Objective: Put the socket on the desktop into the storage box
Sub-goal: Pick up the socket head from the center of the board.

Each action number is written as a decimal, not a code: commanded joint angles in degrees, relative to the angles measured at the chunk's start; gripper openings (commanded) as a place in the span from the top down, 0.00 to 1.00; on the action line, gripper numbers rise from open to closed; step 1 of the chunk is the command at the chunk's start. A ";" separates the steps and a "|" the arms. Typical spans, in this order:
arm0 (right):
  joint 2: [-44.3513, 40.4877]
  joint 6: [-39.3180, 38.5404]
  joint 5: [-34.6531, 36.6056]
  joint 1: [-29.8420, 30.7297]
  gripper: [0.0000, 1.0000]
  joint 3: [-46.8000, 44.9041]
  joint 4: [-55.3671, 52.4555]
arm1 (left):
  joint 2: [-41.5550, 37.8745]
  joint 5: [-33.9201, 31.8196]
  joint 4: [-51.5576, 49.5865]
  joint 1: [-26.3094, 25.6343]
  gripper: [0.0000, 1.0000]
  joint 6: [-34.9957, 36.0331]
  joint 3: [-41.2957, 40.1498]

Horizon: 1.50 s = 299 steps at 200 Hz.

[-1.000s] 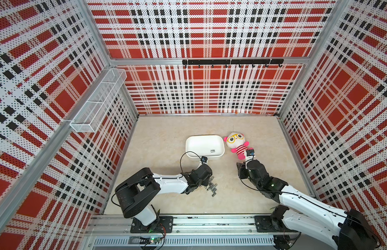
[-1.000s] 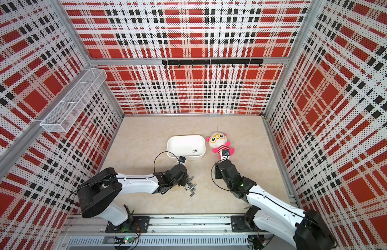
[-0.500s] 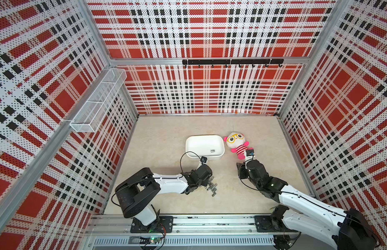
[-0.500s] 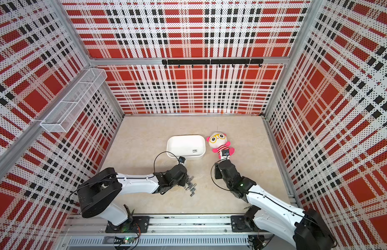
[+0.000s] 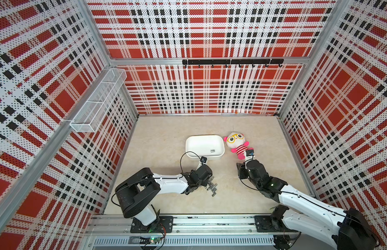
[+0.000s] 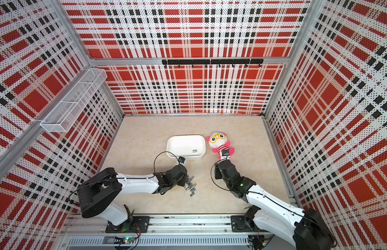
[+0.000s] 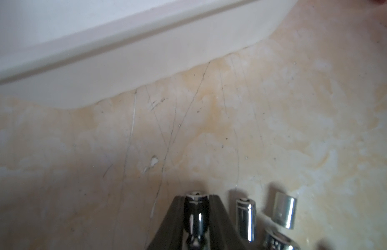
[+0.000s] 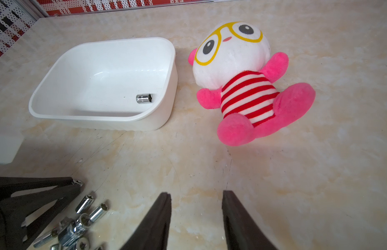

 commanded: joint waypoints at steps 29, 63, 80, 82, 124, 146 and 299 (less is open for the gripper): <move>0.40 -0.15 -0.22 0.10 0.55 1.55 -0.27 | 1.00 -1.28 -1.46 -0.36 0.80 0.46 1.85; 0.50 -0.21 -0.18 0.12 0.55 1.50 -0.27 | 0.06 -1.32 -1.28 -0.40 0.84 0.44 1.68; 0.62 -0.28 -0.09 0.12 0.55 1.63 -0.40 | -0.80 -1.28 -0.96 -0.45 0.86 0.20 1.43; 0.59 -0.25 -0.11 0.12 0.55 1.60 -0.35 | -0.88 -1.28 -0.87 -0.45 0.86 0.25 1.35; 0.74 -0.31 -0.05 0.14 0.55 1.59 -0.25 | -3.80 -0.95 1.48 -0.39 0.86 0.17 -0.20; 0.85 -0.24 -0.36 0.16 0.55 1.77 -0.40 | -5.37 -1.18 2.26 -0.36 0.86 0.34 -0.93; 0.59 -0.35 -0.44 0.12 0.55 1.73 -0.40 | -9.80 8.35 15.90 5.35 1.00 -1.72 -9.96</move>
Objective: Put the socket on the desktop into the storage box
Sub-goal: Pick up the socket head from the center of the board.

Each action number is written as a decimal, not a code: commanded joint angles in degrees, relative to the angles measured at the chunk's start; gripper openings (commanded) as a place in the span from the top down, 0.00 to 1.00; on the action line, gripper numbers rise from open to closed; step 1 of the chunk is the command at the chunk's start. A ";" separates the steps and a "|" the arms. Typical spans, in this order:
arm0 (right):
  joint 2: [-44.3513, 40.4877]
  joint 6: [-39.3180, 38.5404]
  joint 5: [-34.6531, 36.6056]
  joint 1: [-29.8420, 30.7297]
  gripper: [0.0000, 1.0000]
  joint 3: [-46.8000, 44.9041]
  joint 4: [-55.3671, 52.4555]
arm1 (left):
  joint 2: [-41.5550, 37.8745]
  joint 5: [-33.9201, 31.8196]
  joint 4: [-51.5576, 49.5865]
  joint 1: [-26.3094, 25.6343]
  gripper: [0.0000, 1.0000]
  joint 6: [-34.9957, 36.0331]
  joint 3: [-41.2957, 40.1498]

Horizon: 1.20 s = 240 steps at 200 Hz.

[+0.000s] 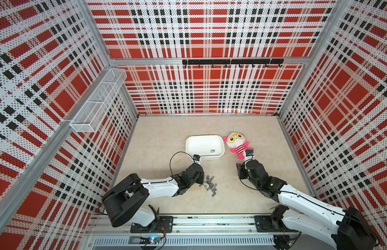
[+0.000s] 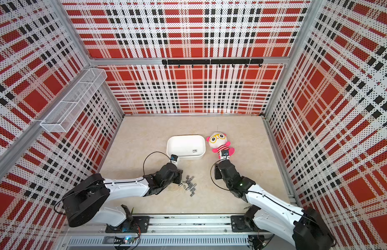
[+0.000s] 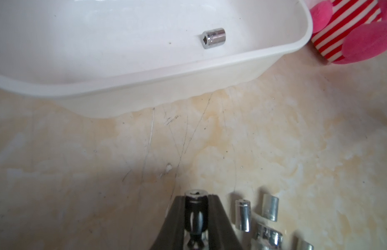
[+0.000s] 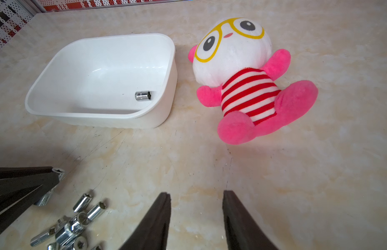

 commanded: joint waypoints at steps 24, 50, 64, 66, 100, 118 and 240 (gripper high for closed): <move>0.05 -0.19 -0.18 0.12 0.55 1.71 -0.38 | -1.38 2.24 6.25 -0.80 1.00 -0.43 -1.76; 0.17 -0.21 0.11 0.12 0.54 1.59 -0.29 | -0.13 1.97 7.37 -2.17 1.00 -0.47 -1.58; 0.30 -0.22 0.01 0.12 0.54 1.67 -0.37 | -0.35 1.25 7.51 -2.52 1.00 -0.43 -1.41; 0.34 -0.21 0.00 0.12 0.54 1.69 -0.37 | -0.44 1.23 7.58 -2.60 1.00 -0.35 -1.47; 0.65 -0.26 -0.19 0.12 0.54 1.73 -0.28 | -1.53 1.17 9.05 -3.41 1.00 0.25 -2.49; 0.70 -0.30 -0.15 0.13 0.54 1.67 -0.21 | -1.55 1.48 10.30 -3.76 1.00 0.63 -2.86; 0.44 -0.50 -0.63 0.20 0.54 1.51 0.15 | -17.10 -1.26 19.45 -4.64 1.00 3.73 -11.31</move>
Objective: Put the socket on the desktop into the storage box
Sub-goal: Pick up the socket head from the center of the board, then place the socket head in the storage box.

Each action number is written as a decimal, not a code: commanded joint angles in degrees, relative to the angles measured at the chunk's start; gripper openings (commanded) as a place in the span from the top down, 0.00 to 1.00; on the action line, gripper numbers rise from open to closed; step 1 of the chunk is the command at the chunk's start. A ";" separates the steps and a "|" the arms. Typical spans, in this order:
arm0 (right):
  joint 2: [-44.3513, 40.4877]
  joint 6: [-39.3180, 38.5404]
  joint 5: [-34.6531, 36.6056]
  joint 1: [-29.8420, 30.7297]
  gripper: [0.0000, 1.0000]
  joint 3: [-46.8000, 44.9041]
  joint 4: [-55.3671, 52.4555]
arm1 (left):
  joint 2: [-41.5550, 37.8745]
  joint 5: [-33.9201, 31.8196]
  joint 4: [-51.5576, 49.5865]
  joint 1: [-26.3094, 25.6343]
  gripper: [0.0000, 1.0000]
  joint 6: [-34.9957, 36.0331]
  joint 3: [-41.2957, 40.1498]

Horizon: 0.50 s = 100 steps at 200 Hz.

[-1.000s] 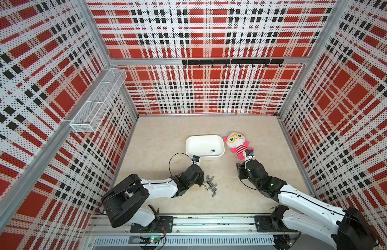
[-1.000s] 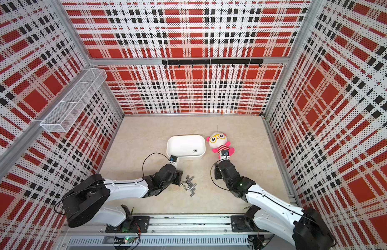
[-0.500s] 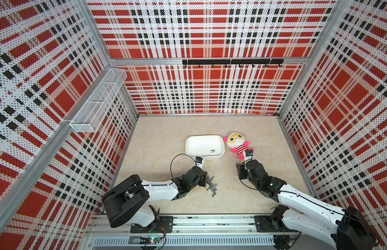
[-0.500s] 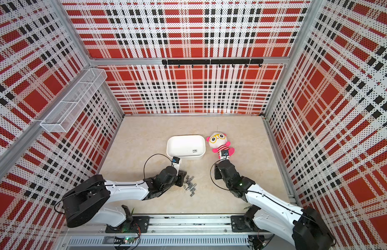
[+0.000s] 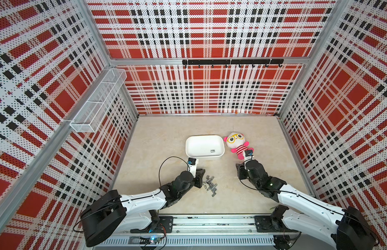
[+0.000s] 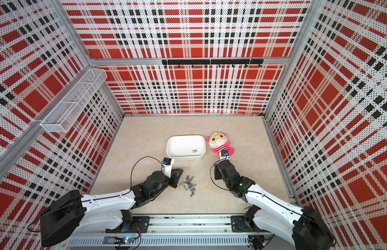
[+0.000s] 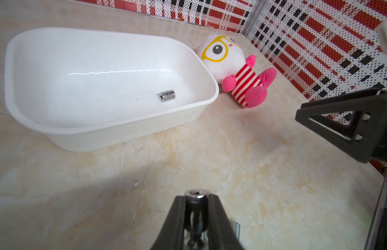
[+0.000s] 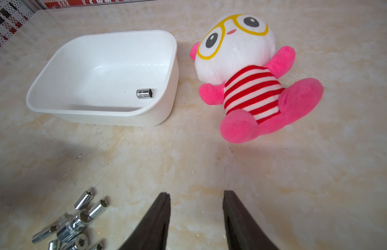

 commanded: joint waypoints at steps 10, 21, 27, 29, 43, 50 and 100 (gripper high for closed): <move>0.18 -0.51 0.05 0.20 0.54 1.57 0.04 | -0.54 -0.94 5.13 -0.27 1.00 0.93 -0.04; 0.39 -0.55 0.00 0.20 0.54 1.66 0.04 | -0.27 -1.01 5.87 -0.26 1.00 0.25 0.31; 0.41 -0.56 0.00 0.20 0.54 1.66 0.04 | -0.26 -1.01 6.51 -0.27 1.00 -0.26 0.48; 0.41 -0.55 0.00 0.20 0.54 1.66 0.04 | -0.25 -1.01 6.74 -0.27 1.00 -0.52 0.56; 0.57 -0.59 0.08 0.20 0.54 1.66 0.19 | -0.29 -1.65 7.90 -0.16 1.00 -2.29 1.21; 0.59 -0.55 -0.04 0.20 0.54 1.77 0.14 | -0.36 -1.99 8.11 -0.08 1.00 -2.83 1.79; -0.80 -0.74 -0.48 0.20 0.53 1.52 0.05 | 1.79 -8.55 9.54 1.98 1.00 -8.57 6.47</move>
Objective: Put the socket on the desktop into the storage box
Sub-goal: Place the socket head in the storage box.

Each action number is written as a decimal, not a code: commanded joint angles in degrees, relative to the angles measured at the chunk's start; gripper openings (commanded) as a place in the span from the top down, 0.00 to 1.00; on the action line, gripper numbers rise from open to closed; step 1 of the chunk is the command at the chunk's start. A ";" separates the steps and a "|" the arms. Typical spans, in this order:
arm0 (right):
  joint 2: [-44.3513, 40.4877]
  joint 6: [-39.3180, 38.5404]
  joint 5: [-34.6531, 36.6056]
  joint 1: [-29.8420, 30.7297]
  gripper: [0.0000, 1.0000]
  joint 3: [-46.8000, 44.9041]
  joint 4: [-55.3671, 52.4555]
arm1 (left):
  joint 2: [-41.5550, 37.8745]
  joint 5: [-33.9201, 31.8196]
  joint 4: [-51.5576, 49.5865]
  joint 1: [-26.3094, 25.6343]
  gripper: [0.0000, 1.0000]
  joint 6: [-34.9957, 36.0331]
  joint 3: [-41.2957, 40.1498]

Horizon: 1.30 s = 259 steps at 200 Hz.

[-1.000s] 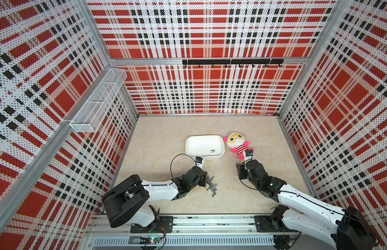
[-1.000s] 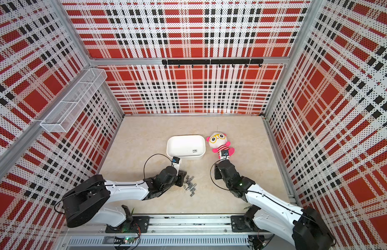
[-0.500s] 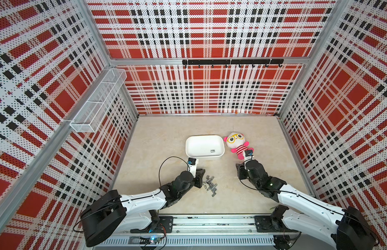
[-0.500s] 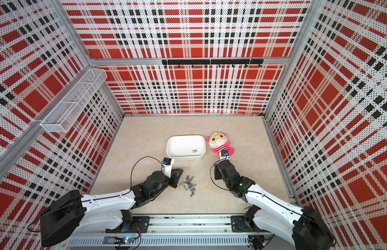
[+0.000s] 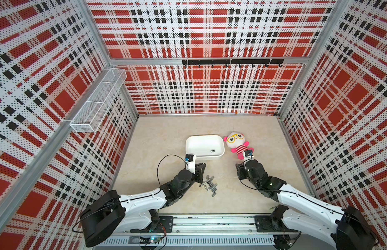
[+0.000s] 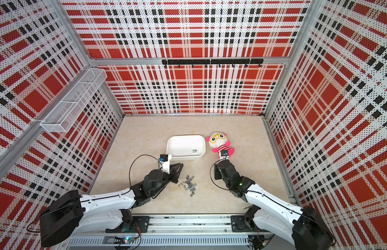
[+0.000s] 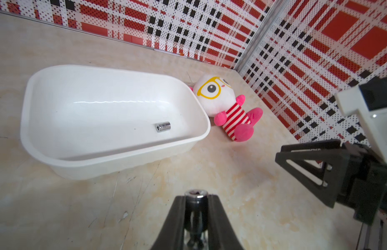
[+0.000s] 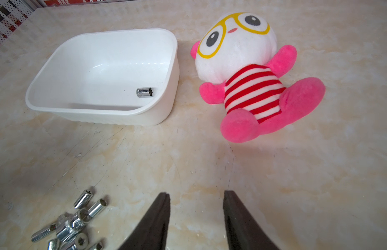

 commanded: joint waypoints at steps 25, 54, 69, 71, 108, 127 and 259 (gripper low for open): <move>-1.72 -0.40 -0.23 0.20 0.53 1.26 0.04 | 8.04 -2.34 5.49 6.95 1.00 -9.29 8.82; -1.71 -0.39 -0.50 0.20 0.53 1.28 0.20 | 17.85 1.00 6.45 12.57 1.00 -9.67 16.19; -1.41 -0.36 -0.71 0.20 0.53 1.37 0.35 | 22.53 3.09 6.82 14.40 1.00 -8.67 19.59; -1.40 -0.41 -0.76 0.20 0.52 1.40 0.32 | 23.03 3.24 6.82 14.54 1.00 -8.40 19.96; -0.32 -0.57 -0.71 0.29 0.52 1.59 0.50 | 30.57 3.20 6.70 15.91 1.00 -7.17 24.94; -0.05 -0.60 -0.98 0.31 0.52 1.73 0.32 | 32.45 4.61 6.38 16.19 1.00 -5.88 25.20; 4.19 -2.03 -4.12 0.34 0.44 2.74 1.16 | 42.62 8.62 -0.53 17.91 0.70 -0.78 30.78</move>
